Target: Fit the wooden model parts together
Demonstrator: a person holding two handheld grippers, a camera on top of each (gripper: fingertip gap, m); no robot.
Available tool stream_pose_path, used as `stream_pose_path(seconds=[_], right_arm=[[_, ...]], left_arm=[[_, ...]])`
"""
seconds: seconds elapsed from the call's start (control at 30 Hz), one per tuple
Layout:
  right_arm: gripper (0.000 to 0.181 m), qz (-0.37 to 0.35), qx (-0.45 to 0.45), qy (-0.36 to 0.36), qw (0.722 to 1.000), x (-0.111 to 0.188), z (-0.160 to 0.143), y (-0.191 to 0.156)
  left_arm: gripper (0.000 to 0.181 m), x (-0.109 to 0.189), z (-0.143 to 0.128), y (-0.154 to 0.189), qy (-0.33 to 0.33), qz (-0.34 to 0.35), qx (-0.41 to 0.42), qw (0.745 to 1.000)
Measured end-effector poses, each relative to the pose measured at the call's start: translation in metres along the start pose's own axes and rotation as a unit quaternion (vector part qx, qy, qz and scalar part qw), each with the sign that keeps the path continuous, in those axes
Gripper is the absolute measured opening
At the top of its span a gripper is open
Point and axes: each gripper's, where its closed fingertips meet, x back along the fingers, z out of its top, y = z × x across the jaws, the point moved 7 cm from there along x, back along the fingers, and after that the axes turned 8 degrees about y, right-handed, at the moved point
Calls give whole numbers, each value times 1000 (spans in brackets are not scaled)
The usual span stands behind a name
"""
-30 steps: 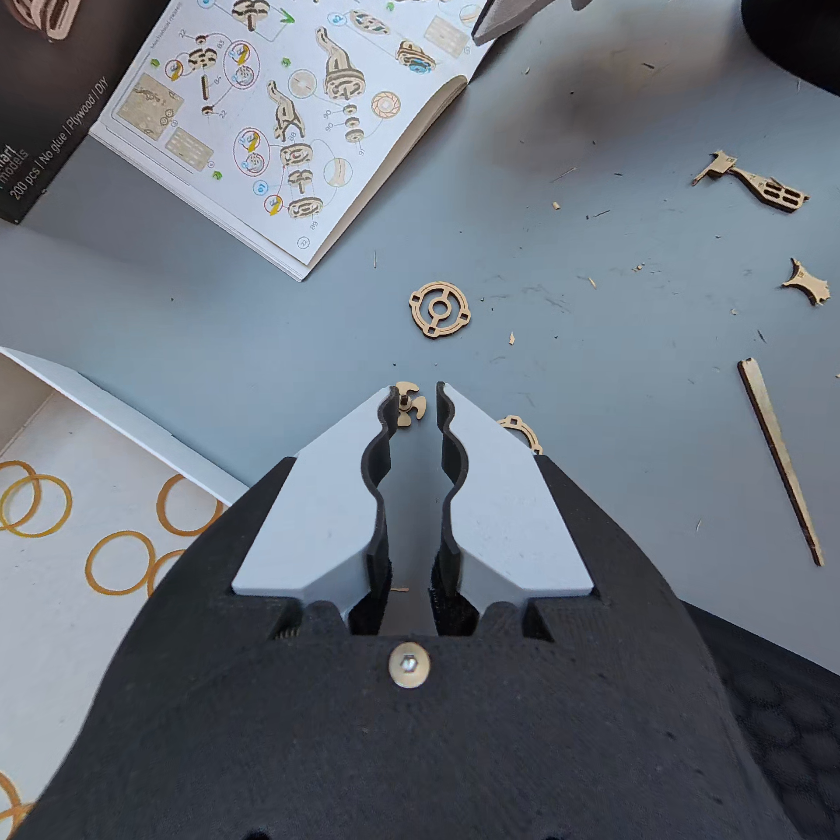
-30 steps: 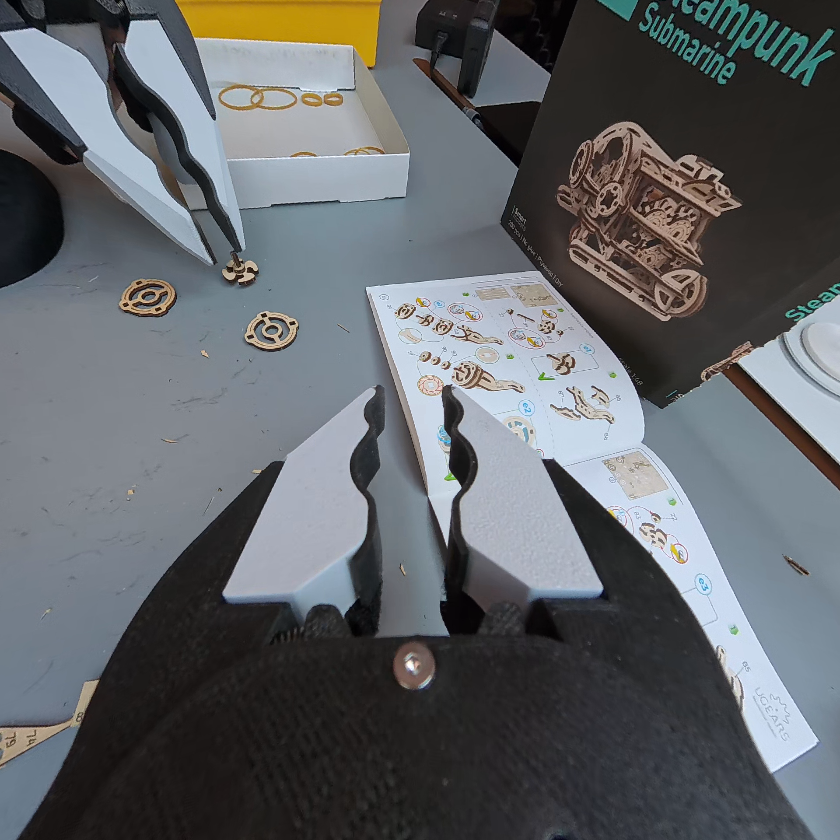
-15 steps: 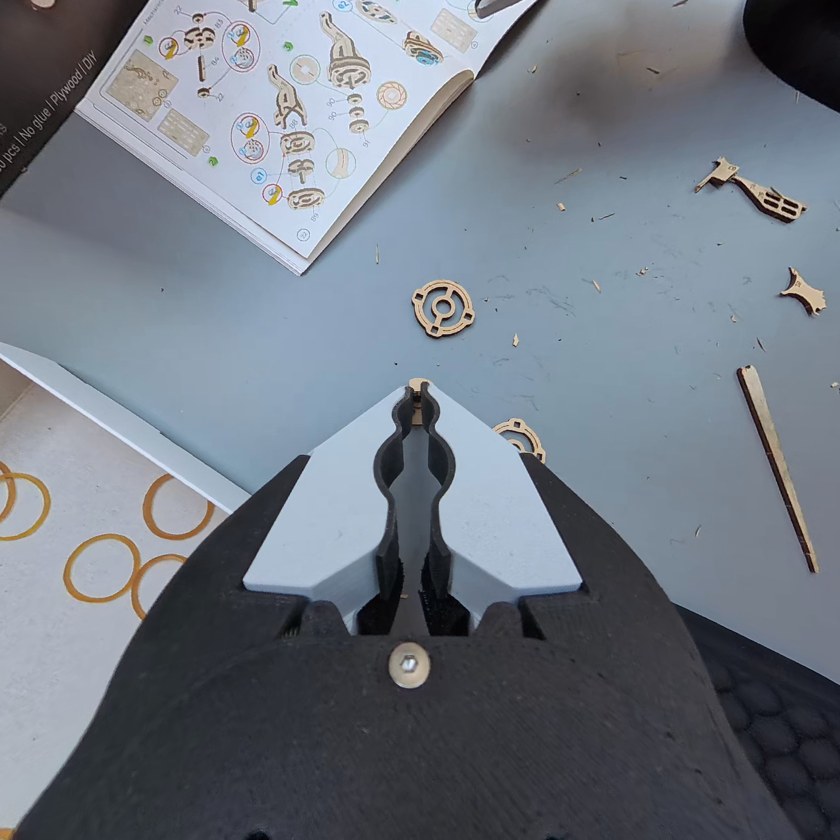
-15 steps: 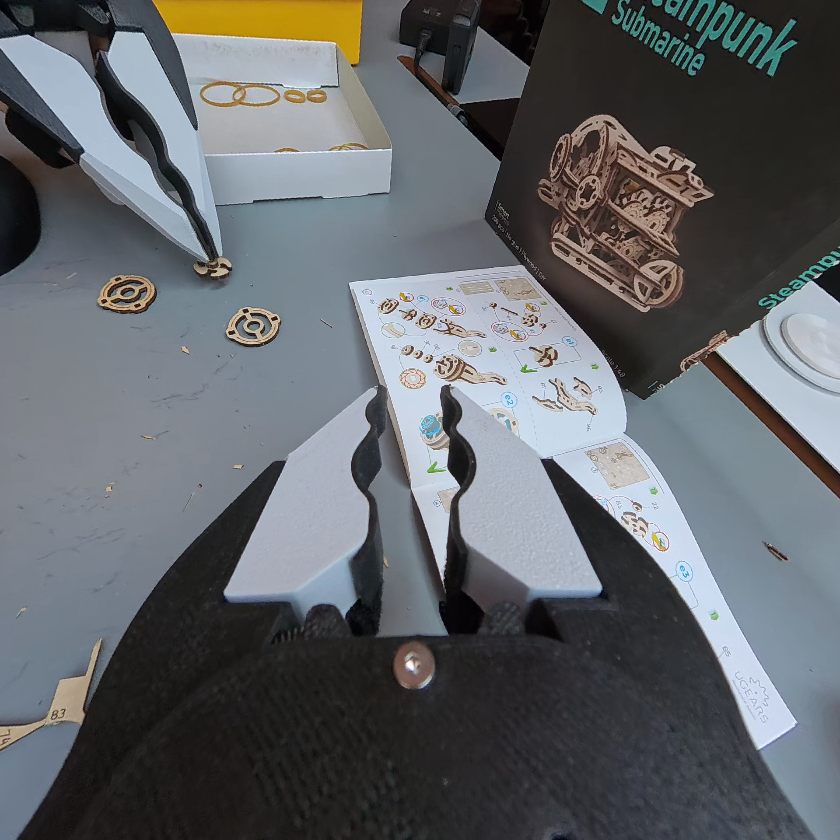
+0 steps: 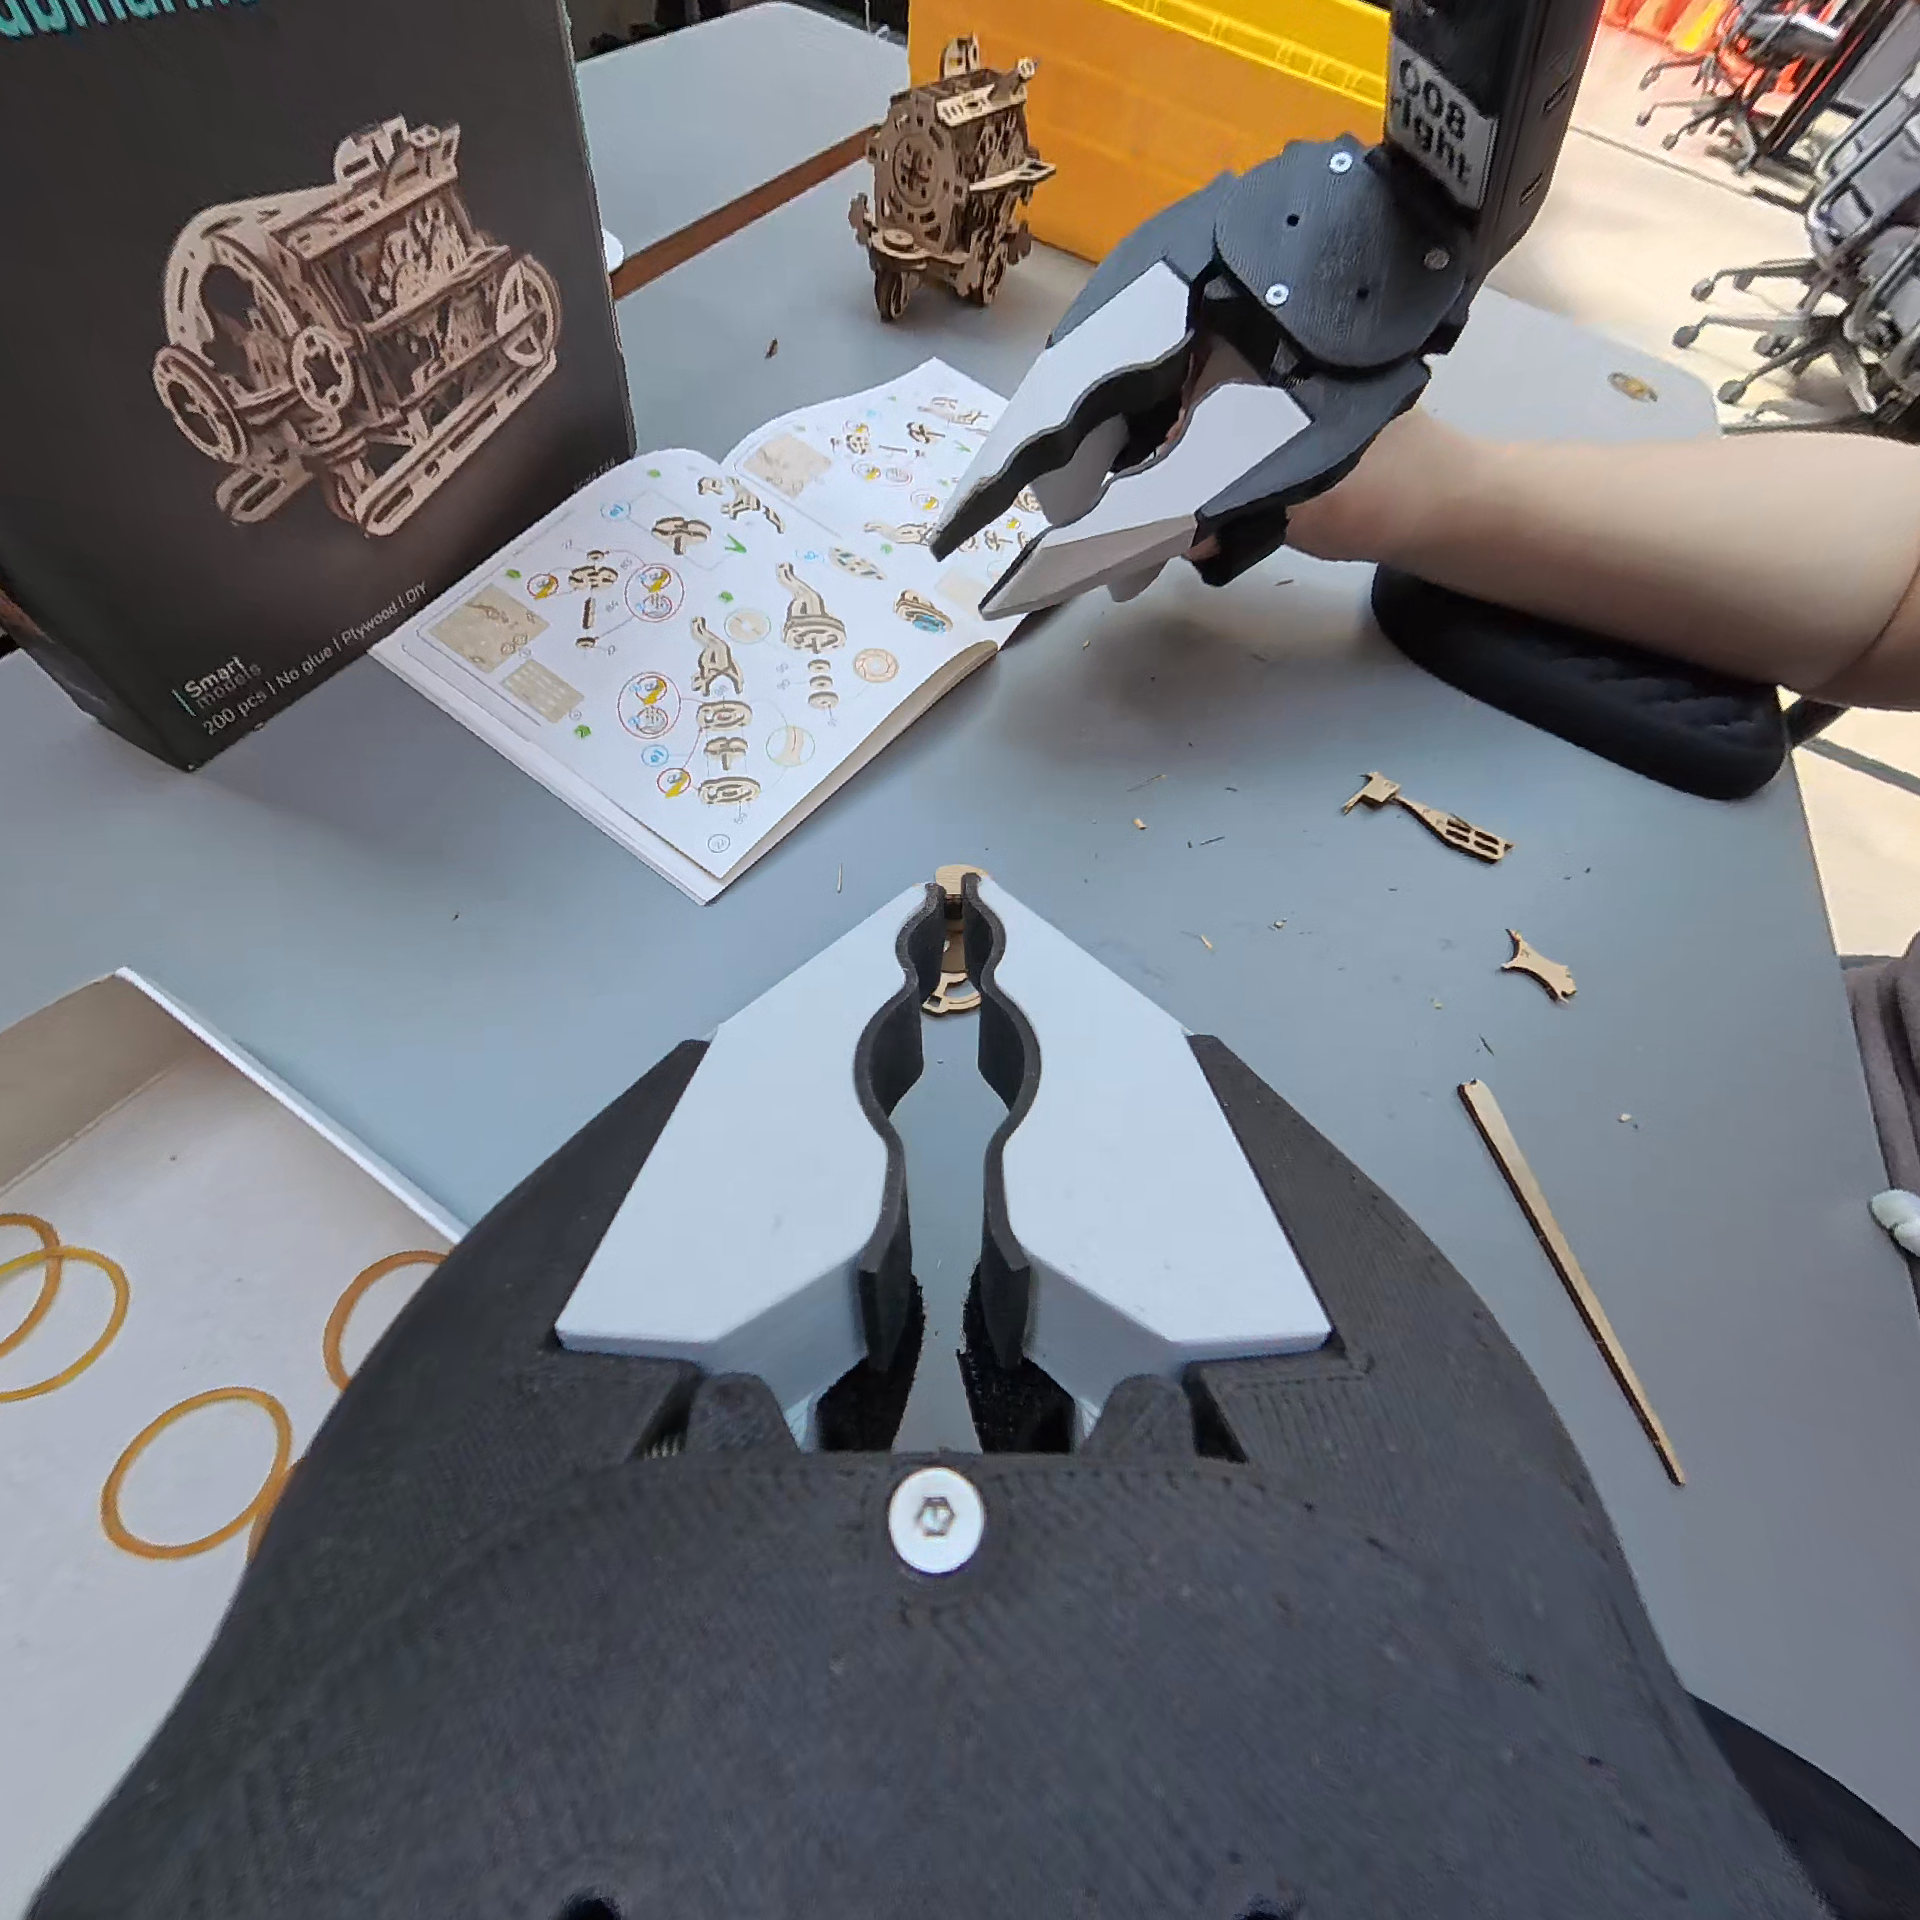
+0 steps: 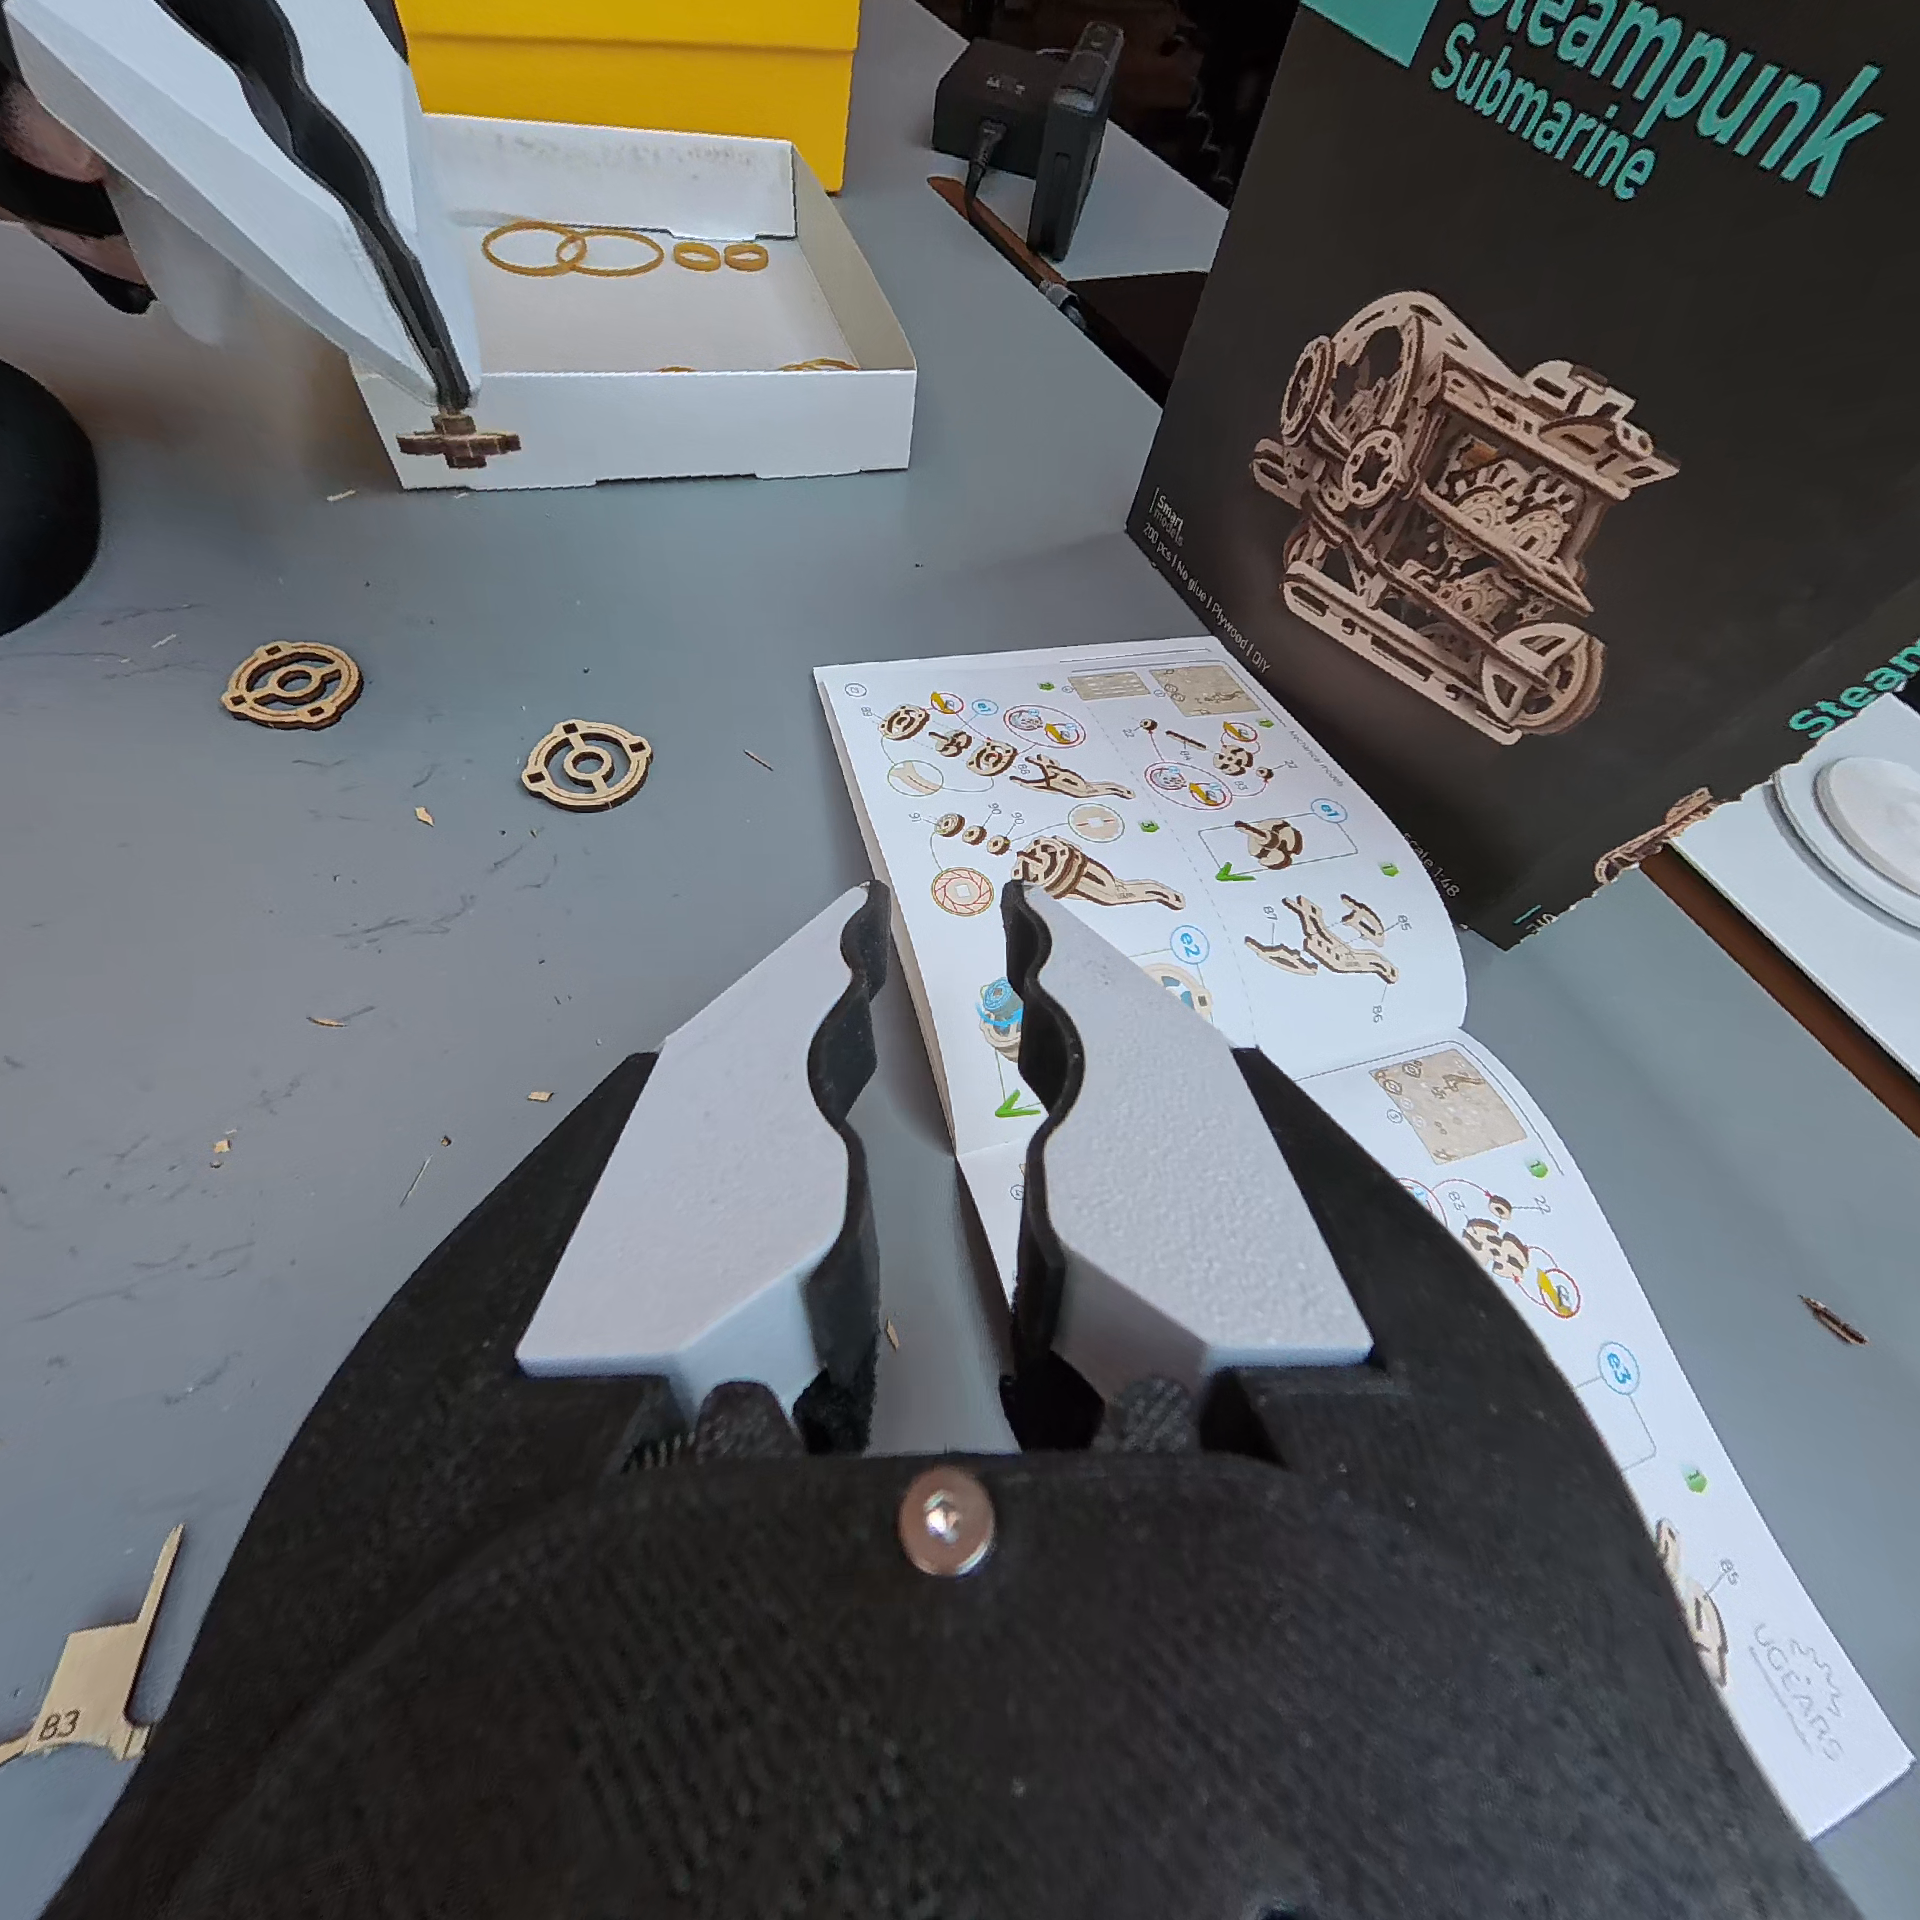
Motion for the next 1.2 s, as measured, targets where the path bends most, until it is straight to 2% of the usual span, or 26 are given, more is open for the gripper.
stream_pose_path(seconds=[0.6,0.9,1.2], right_arm=[[19,6,12,-15,1000,-5,-5,-3],[19,12,17,-23,1000,-9,-7,-5],[18,33,20,-20,999,-11,-7,-11]], left_arm=[[0,-7,-4,7,-21,-10,-16,1000],[0,-27,-10,11,-35,6,29,999],[0,-25,-13,6,-34,13,35,999]])
